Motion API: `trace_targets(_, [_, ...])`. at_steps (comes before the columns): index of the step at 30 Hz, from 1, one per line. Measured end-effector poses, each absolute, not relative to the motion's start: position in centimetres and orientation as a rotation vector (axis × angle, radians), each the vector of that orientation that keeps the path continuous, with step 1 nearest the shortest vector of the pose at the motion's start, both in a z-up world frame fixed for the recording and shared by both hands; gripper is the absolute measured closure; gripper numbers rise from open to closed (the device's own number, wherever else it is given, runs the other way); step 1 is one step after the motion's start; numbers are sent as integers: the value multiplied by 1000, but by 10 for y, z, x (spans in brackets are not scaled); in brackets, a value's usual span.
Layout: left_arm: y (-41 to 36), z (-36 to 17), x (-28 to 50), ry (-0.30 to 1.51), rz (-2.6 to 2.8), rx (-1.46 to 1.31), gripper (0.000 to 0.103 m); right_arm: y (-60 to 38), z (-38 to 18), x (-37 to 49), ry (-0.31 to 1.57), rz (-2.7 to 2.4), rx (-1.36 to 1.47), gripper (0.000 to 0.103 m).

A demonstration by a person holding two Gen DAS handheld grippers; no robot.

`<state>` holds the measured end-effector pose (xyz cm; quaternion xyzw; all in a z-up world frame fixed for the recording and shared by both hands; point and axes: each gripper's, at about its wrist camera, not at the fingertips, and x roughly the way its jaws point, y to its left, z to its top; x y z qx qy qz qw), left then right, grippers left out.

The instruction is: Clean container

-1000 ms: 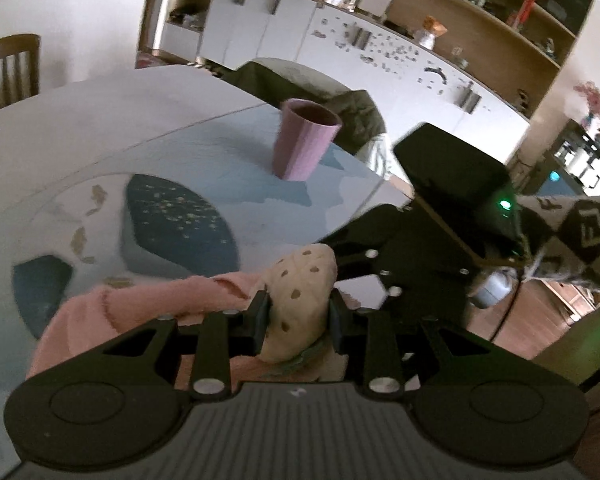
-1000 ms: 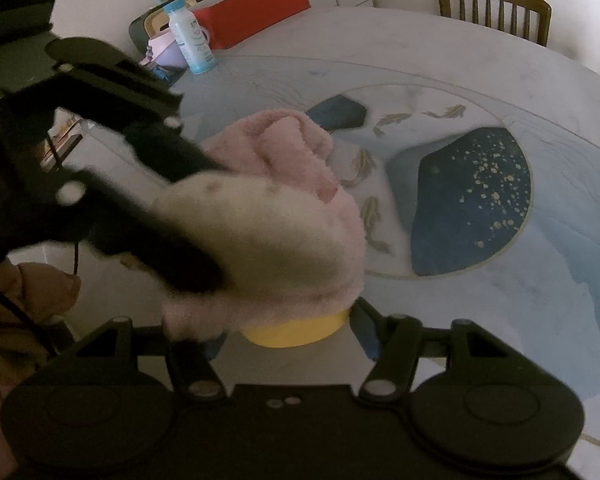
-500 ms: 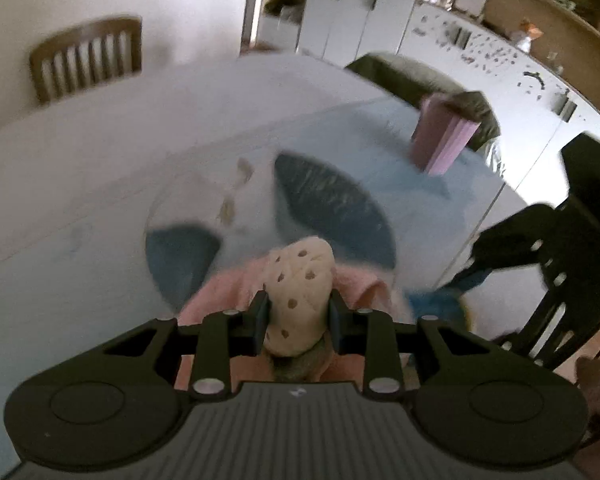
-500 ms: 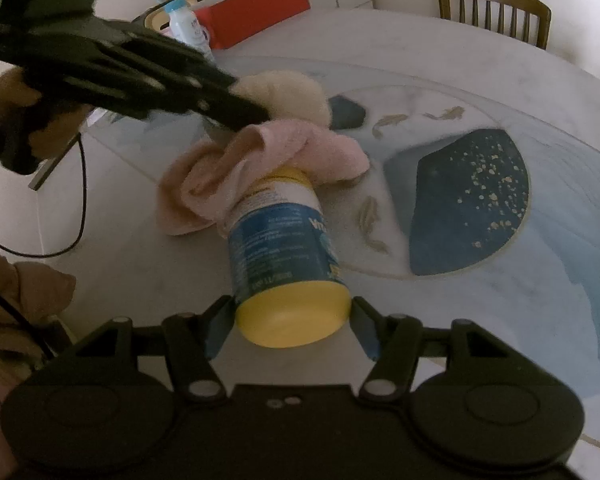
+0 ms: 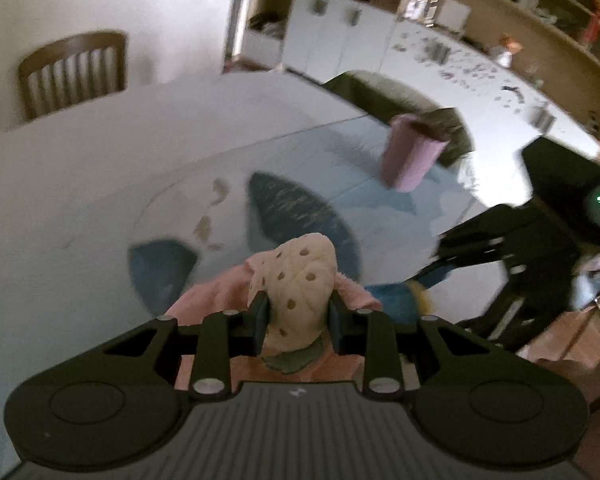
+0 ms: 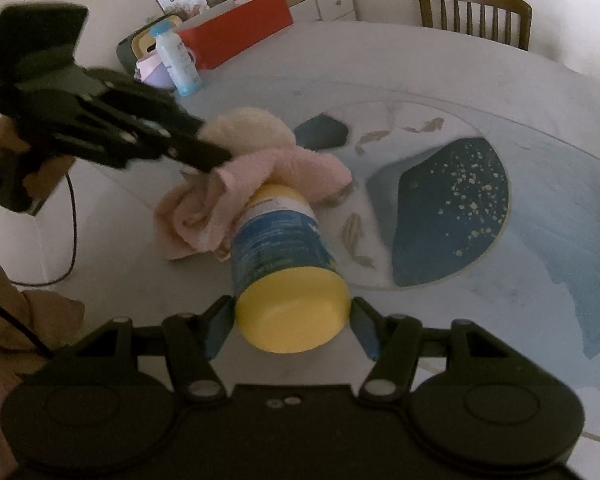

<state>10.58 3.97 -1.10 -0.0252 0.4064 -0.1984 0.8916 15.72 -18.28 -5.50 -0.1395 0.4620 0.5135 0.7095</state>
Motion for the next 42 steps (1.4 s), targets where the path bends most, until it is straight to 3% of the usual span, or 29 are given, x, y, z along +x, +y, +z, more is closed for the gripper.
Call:
trace_targets(14, [-35,-8,97,822,-679,34,74,-178,-66,158,1051,1145,-341,41])
trace_targets(30, [17,-24,132,829,-427,-12,74,-176,-65,157,1033,1142,-356,41])
trace_targets(42, [59,-61,135,960,-308,-117,74,-177,-65,155,1041,1146,-353,41])
